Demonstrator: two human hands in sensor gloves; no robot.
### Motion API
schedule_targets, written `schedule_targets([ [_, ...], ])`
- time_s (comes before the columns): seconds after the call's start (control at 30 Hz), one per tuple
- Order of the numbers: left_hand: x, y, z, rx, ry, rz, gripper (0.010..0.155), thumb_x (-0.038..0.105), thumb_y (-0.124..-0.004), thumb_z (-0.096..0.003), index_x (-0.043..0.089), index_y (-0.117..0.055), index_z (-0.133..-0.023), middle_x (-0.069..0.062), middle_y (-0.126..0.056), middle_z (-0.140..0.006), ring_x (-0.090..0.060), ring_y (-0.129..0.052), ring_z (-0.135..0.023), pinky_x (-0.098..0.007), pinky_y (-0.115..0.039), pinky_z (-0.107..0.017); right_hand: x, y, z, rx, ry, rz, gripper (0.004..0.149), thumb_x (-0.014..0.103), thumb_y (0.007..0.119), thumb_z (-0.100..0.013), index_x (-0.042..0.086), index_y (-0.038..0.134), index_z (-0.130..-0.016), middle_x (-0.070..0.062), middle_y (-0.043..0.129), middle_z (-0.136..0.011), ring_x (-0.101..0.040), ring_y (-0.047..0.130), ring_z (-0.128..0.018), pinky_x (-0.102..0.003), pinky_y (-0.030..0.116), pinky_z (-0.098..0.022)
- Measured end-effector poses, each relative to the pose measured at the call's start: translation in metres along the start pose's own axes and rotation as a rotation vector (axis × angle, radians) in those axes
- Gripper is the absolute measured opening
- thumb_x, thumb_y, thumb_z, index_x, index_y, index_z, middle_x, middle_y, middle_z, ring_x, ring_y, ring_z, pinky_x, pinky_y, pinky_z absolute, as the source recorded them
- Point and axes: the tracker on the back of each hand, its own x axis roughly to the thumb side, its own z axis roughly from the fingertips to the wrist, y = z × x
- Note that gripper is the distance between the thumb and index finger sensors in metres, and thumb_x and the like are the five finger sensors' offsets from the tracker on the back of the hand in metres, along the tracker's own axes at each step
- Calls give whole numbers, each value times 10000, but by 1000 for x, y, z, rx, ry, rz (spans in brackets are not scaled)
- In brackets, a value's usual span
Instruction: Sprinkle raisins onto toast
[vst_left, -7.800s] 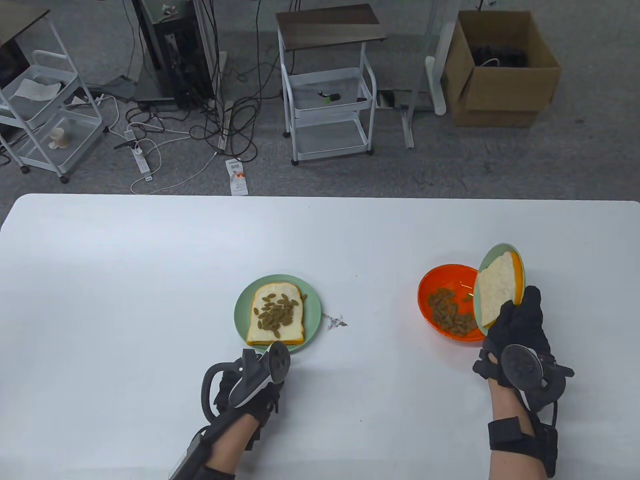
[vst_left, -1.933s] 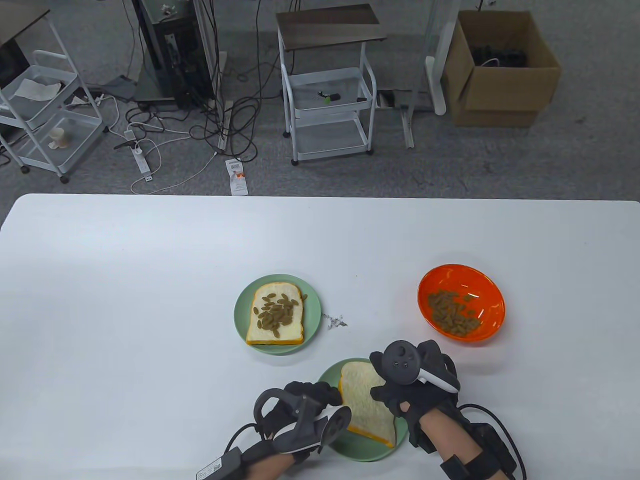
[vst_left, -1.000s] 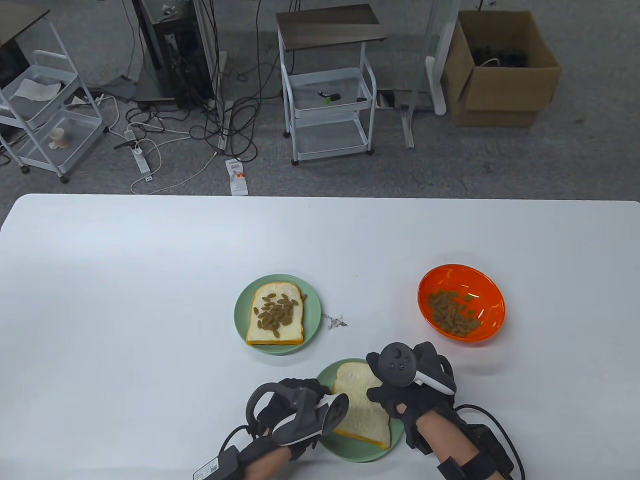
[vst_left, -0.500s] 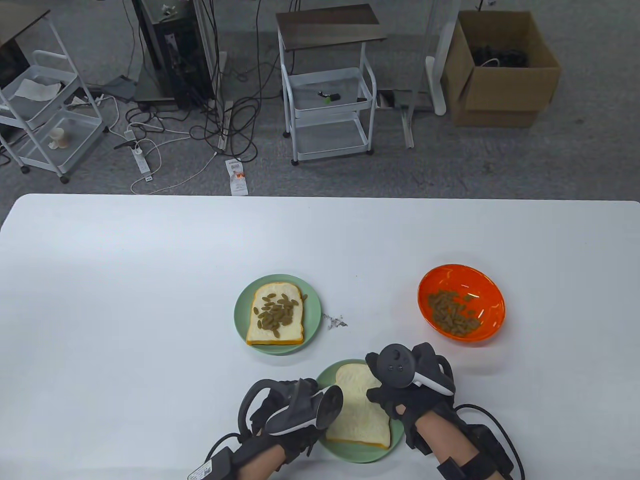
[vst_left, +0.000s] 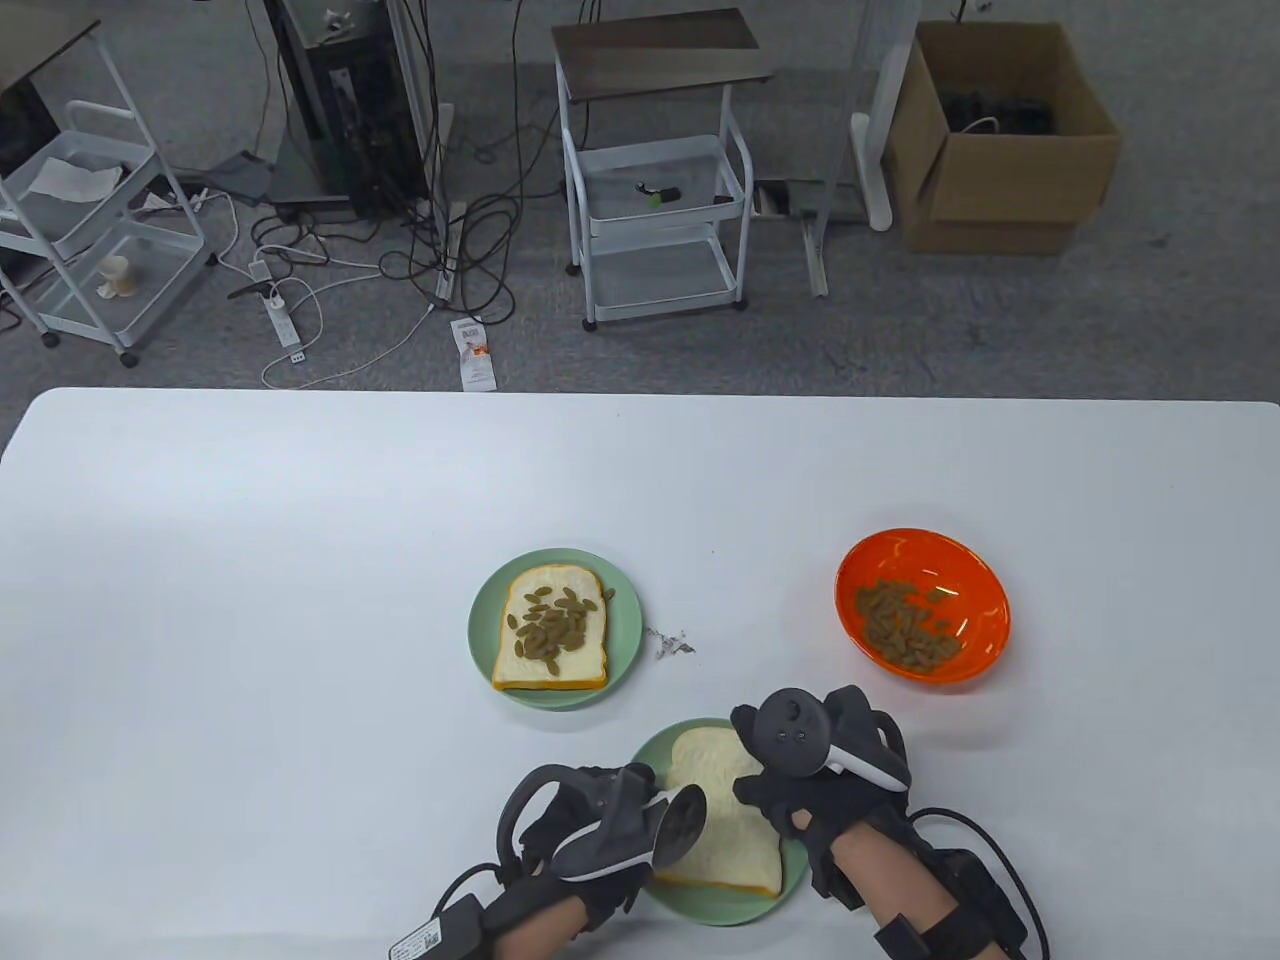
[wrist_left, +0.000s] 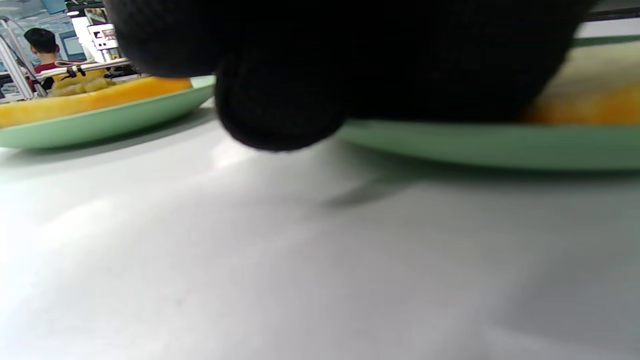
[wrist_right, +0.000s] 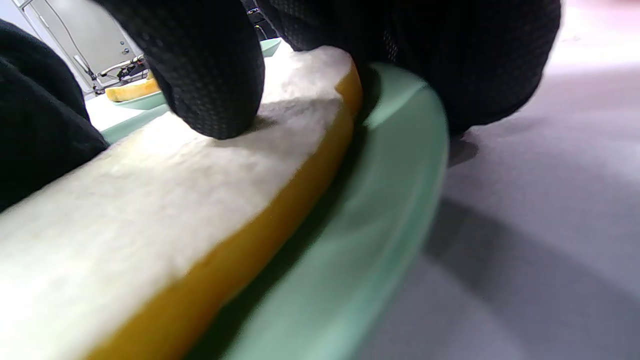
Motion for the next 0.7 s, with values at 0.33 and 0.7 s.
schedule_targets([
  [0.33, 33, -9, 10, -27, -20, -432, 505, 456, -769, -445, 293, -817, -920, 15, -911, -865, -85, -1101, -507, -261, -961, -432, 1, 2, 1, 2, -12, -15, 734, 344, 933, -445, 23, 644, -1039, -316, 754, -968, -510, 923, -600, -518, 827, -417],
  [0.7, 17, 2, 9, -17, 5, -219, 445, 455, -944, -391, 298, -970, -807, 22, -1015, -732, -71, -1133, -409, -262, -988, -370, 3, 2, 0, 0, -17, -15, 729, 345, 935, -445, 45, 646, -1044, -304, 760, -970, -511, 921, -600, -528, 820, -425],
])
